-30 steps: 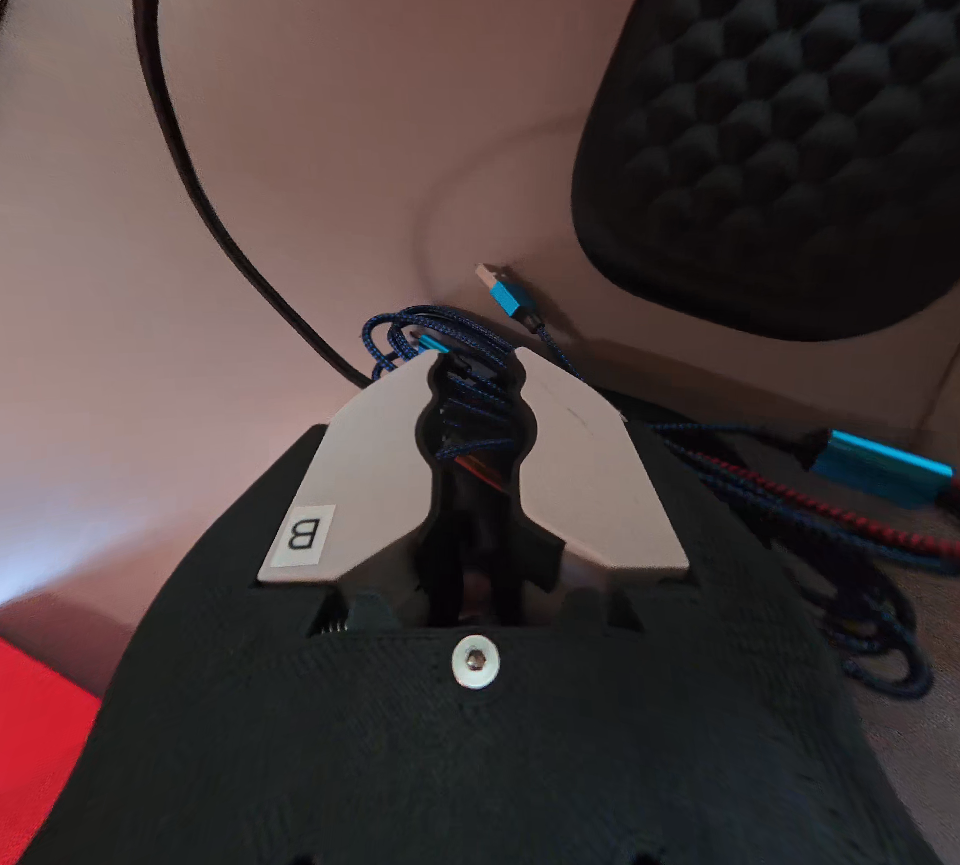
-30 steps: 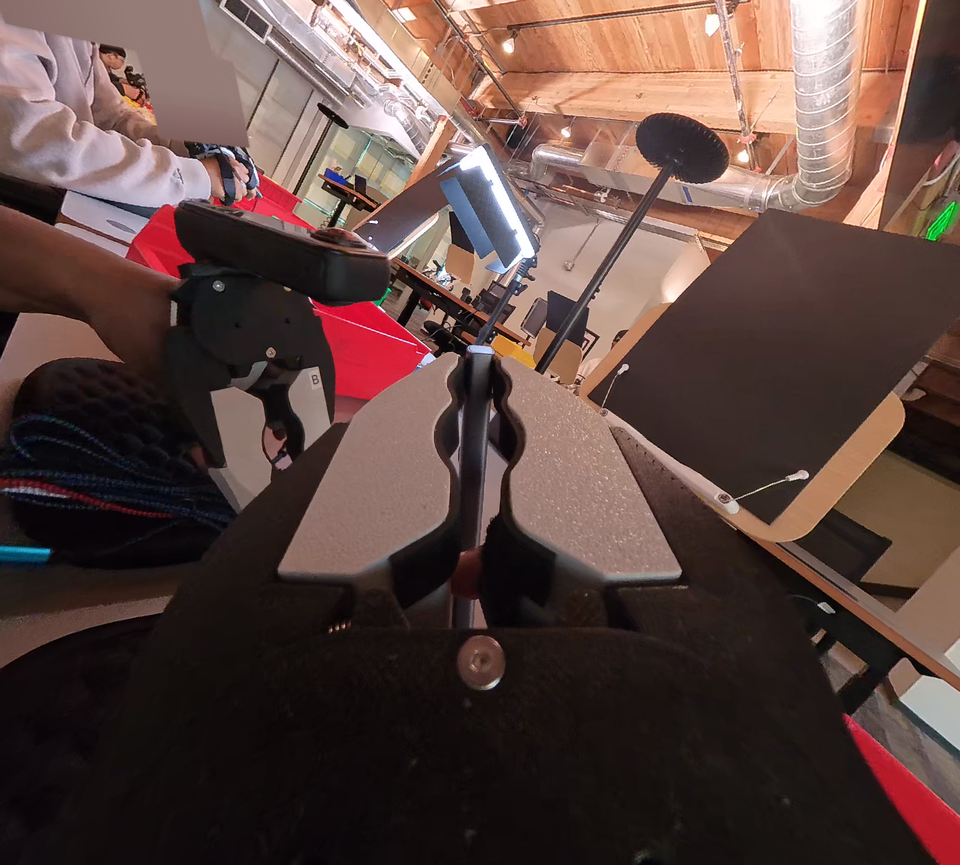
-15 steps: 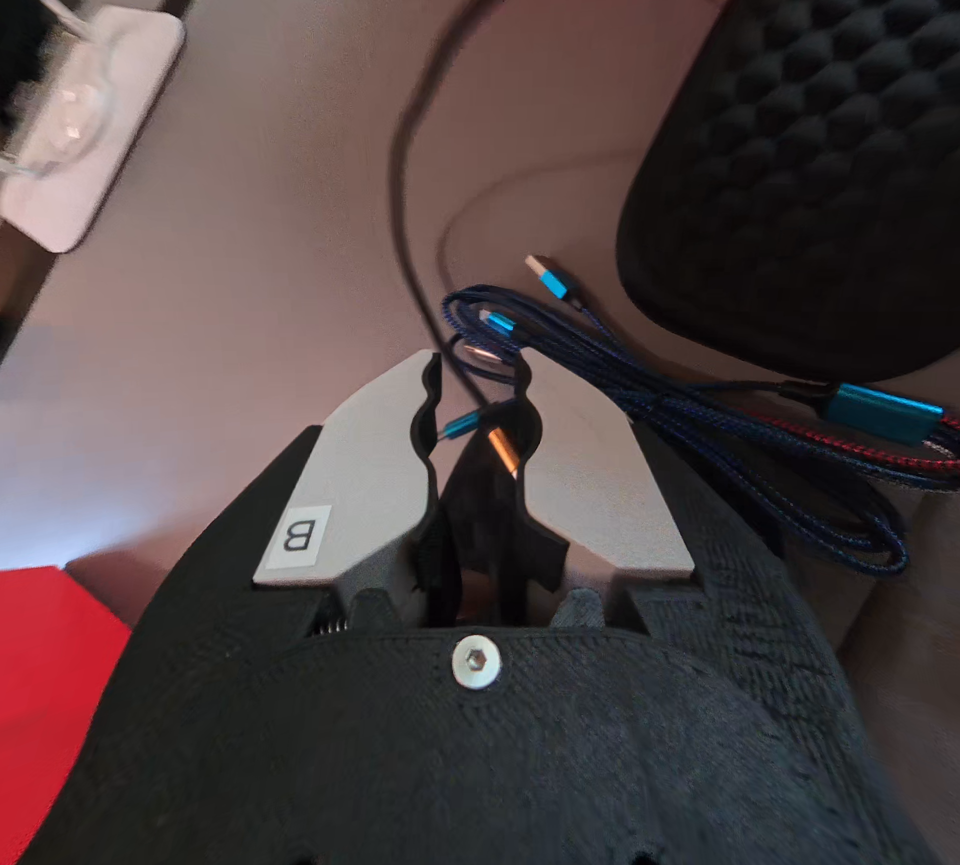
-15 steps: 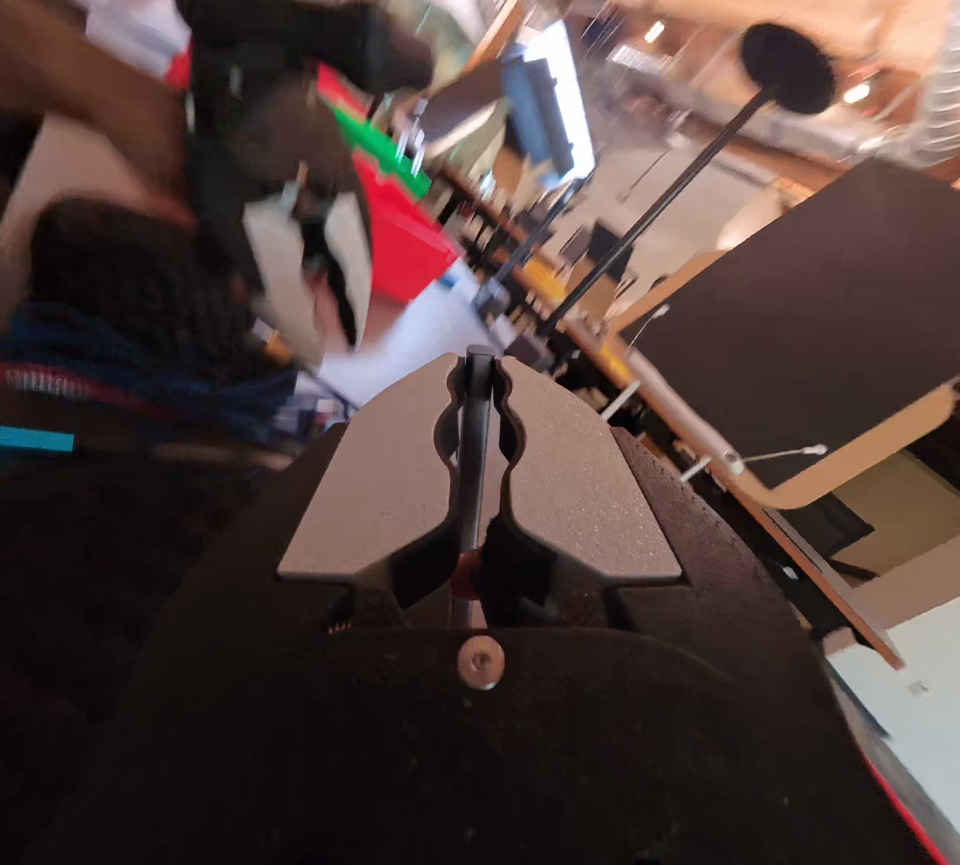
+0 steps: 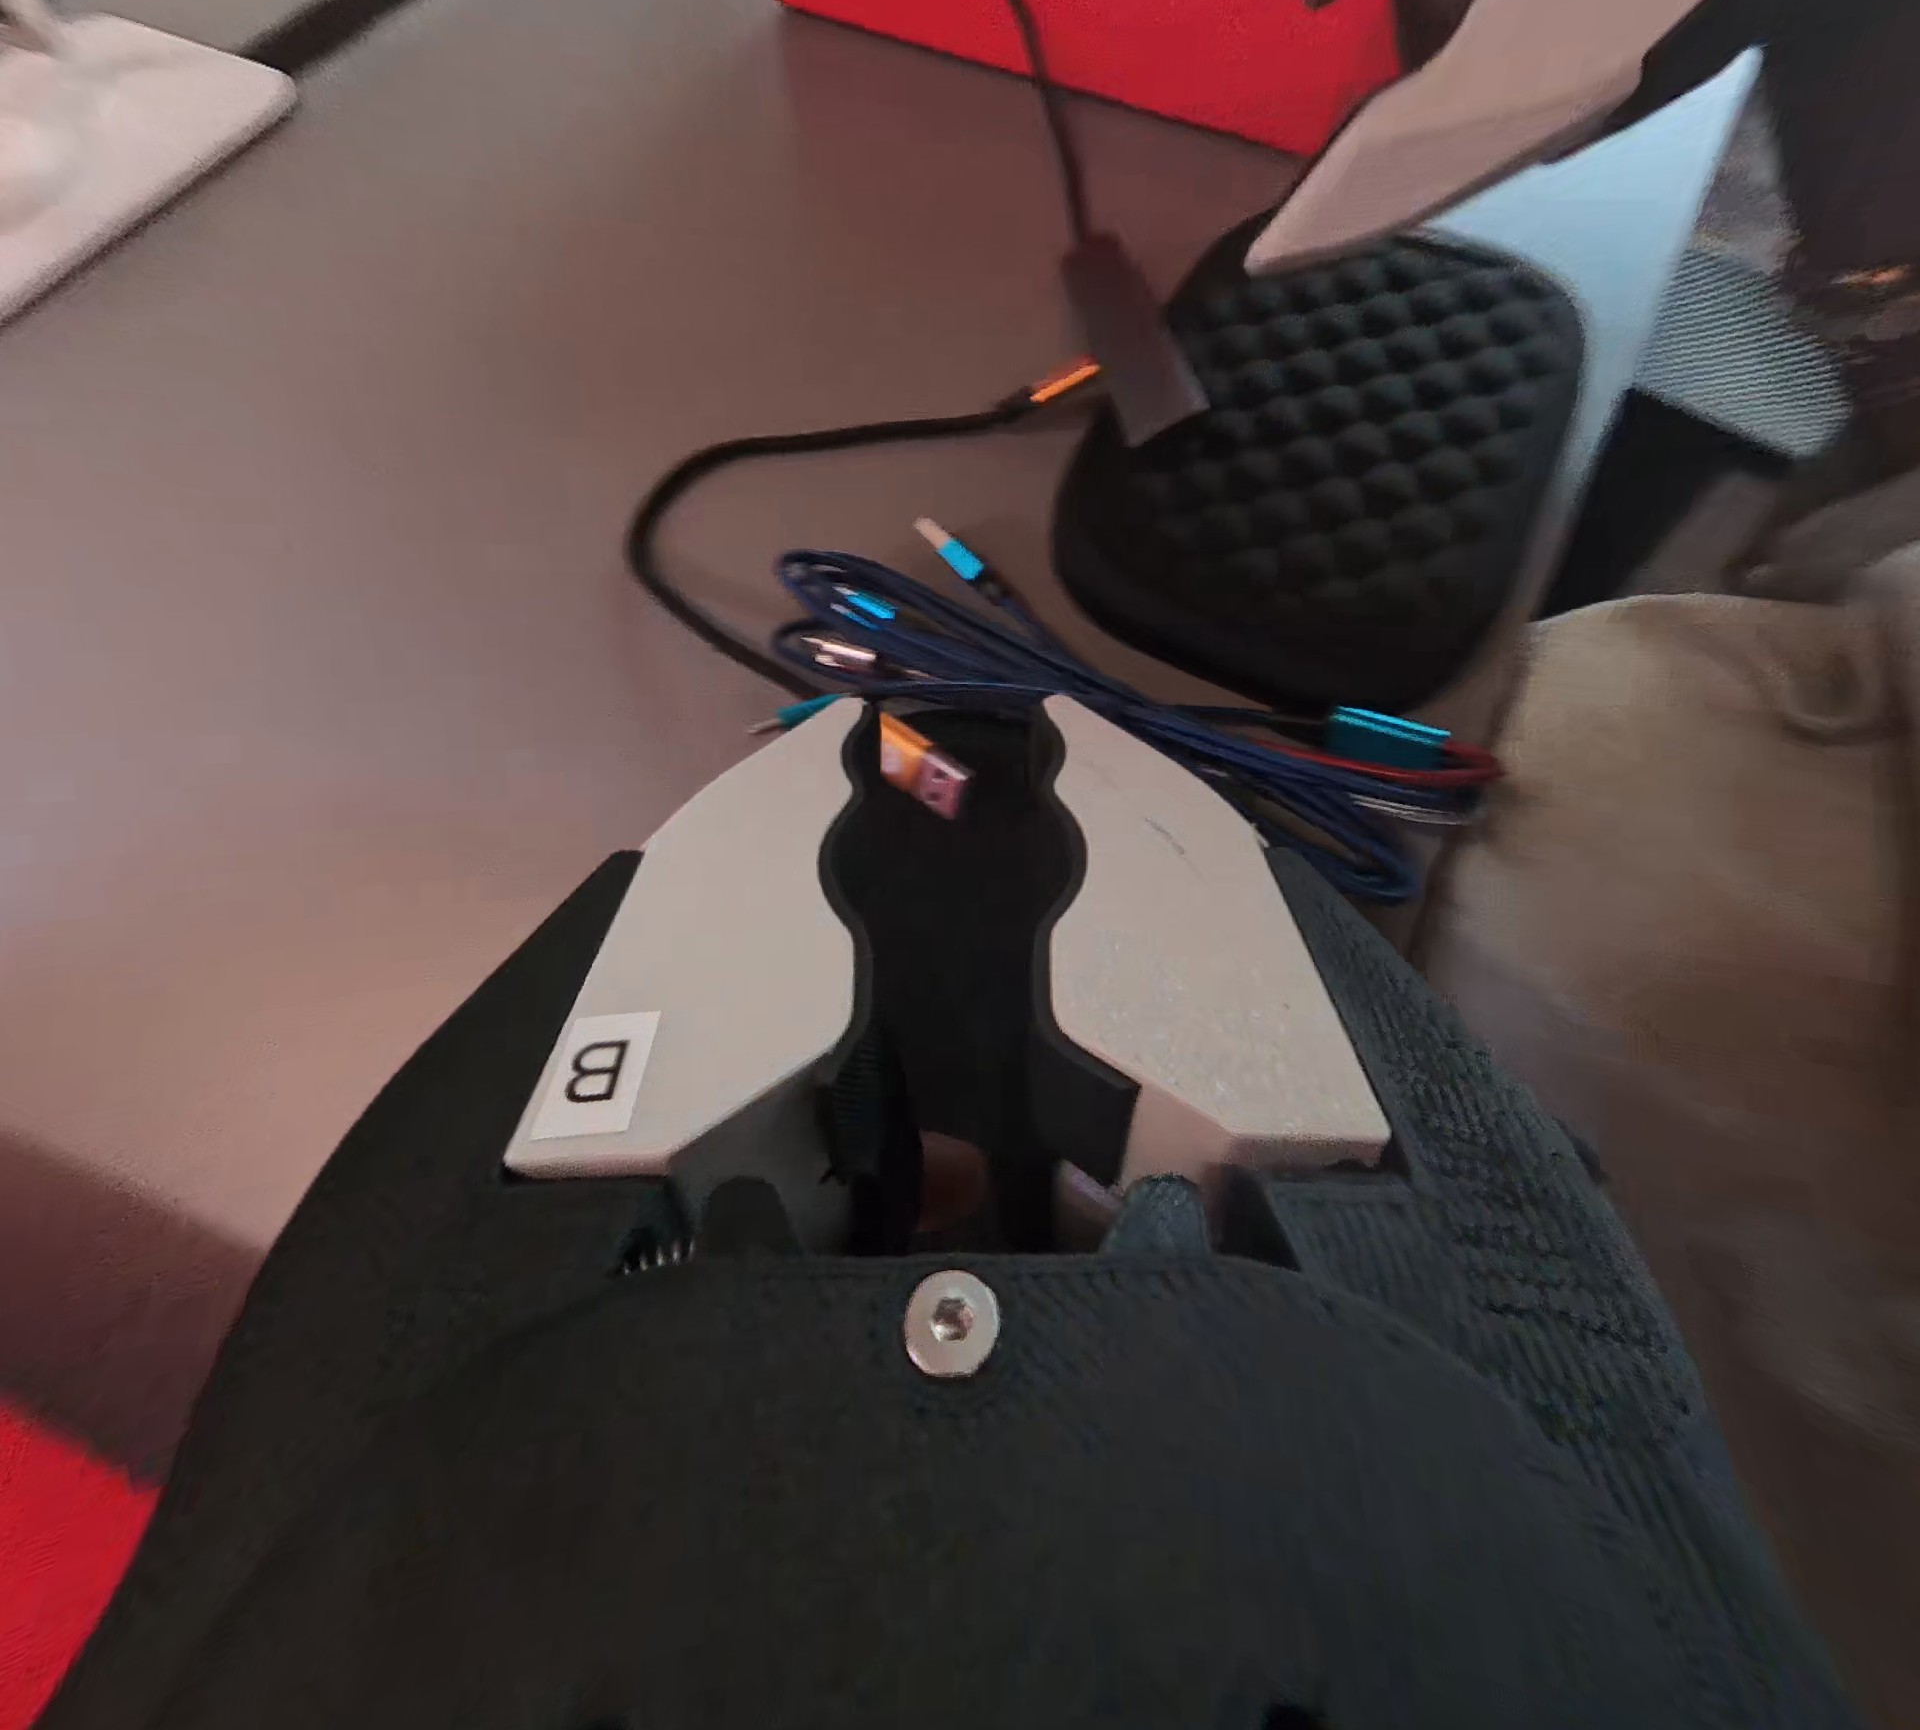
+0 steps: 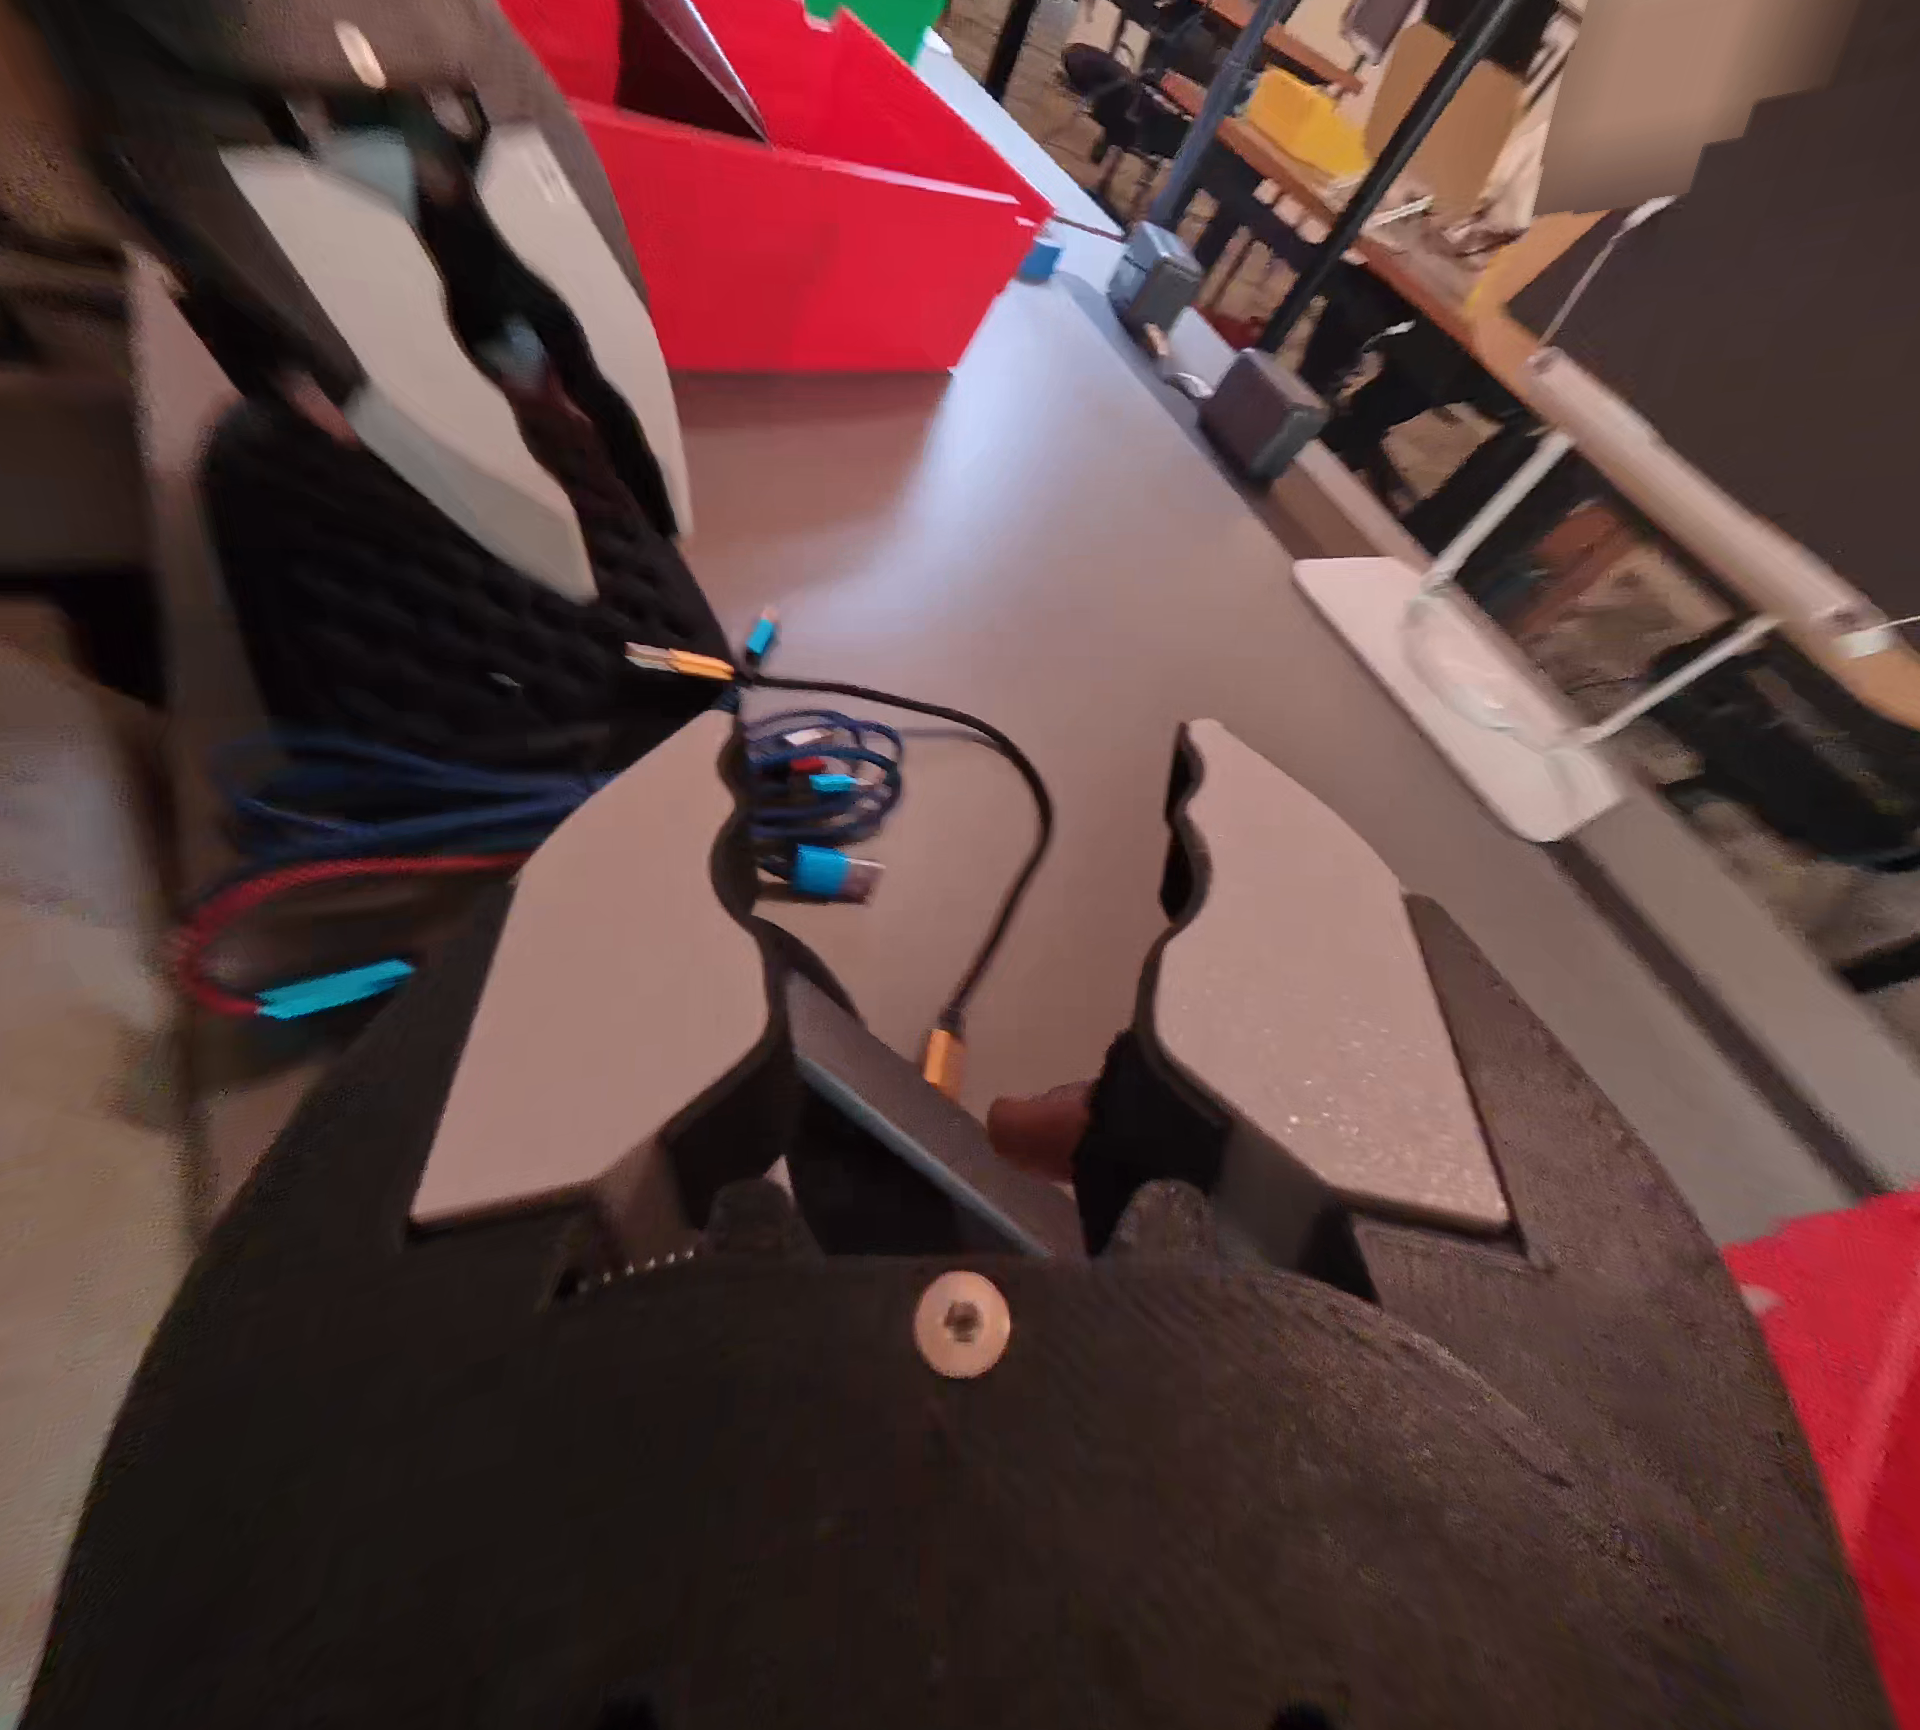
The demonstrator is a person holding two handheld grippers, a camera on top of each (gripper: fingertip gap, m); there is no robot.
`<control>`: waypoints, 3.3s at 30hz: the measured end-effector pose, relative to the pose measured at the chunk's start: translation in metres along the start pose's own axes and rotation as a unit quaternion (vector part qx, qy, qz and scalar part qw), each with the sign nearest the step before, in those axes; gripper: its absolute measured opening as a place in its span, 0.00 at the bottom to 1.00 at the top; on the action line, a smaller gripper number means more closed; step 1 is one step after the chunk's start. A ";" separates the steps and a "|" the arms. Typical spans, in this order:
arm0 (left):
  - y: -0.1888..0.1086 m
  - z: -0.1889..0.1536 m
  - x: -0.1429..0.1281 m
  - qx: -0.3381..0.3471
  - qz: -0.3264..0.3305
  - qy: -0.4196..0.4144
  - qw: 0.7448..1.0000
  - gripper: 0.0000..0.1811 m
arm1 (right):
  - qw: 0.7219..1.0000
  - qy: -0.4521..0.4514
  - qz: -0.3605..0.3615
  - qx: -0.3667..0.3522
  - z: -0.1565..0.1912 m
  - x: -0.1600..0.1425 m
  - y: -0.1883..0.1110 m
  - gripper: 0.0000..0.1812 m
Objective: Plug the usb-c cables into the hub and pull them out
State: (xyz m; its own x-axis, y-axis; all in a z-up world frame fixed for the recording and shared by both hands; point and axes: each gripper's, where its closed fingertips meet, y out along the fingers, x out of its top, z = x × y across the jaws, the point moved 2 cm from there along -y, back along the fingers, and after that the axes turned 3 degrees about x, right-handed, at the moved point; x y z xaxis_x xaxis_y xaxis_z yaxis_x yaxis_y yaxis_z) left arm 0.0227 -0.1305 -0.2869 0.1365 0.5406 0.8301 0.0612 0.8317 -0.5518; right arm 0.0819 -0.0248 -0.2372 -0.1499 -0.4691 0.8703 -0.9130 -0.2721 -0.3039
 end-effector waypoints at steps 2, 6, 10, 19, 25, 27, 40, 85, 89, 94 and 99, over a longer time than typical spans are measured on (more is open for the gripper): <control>0.002 -0.003 -0.002 -0.018 -0.008 -0.019 1.000 0.14 | 0.996 0.078 0.003 0.049 0.012 0.009 0.000 0.30; 0.002 0.012 0.003 0.034 -0.045 -0.014 0.998 0.15 | 0.961 0.194 0.133 0.148 0.053 -0.016 0.029 0.24; -0.010 0.022 0.017 0.085 -0.097 0.008 0.992 0.15 | 0.931 0.231 0.208 0.190 0.082 -0.042 0.056 0.26; -0.012 0.020 0.023 0.079 -0.139 0.008 0.987 0.15 | 0.941 0.171 0.237 0.170 0.092 -0.048 0.069 0.11; -0.037 0.032 0.043 0.107 -0.244 -0.037 0.963 0.19 | 0.976 0.138 0.096 0.139 0.071 -0.009 0.062 0.07; -0.051 0.037 0.050 0.107 -0.308 -0.073 0.942 0.24 | 0.991 0.086 0.007 0.099 0.055 0.014 0.050 0.06; -0.052 -0.026 0.101 -0.246 -0.450 -0.166 0.842 0.26 | 0.895 0.186 -0.357 0.193 0.056 0.075 0.012 0.06; 0.009 -0.032 -0.007 0.009 0.061 0.377 0.924 0.06 | 0.967 -0.177 -0.034 0.180 0.087 0.002 0.024 0.06; 0.008 -0.030 -0.005 0.012 0.051 0.368 0.928 0.06 | 0.966 -0.182 -0.043 0.176 0.087 0.004 0.025 0.03; 0.007 -0.029 -0.003 0.006 0.034 0.349 0.936 0.06 | 0.964 -0.191 -0.083 0.165 0.090 0.019 0.022 0.03; 0.011 -0.033 -0.008 -0.001 0.044 0.358 0.933 0.06 | 0.959 -0.201 -0.112 0.165 0.100 0.033 0.024 0.02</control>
State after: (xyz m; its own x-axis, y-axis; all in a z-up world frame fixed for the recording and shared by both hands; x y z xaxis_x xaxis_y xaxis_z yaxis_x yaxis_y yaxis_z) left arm 0.0549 -0.1294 -0.3024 0.7660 0.3837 0.5158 0.0198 0.7879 -0.6155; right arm 0.0935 -0.1307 -0.2546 0.2547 -0.6352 0.7291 -0.7249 -0.6244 -0.2908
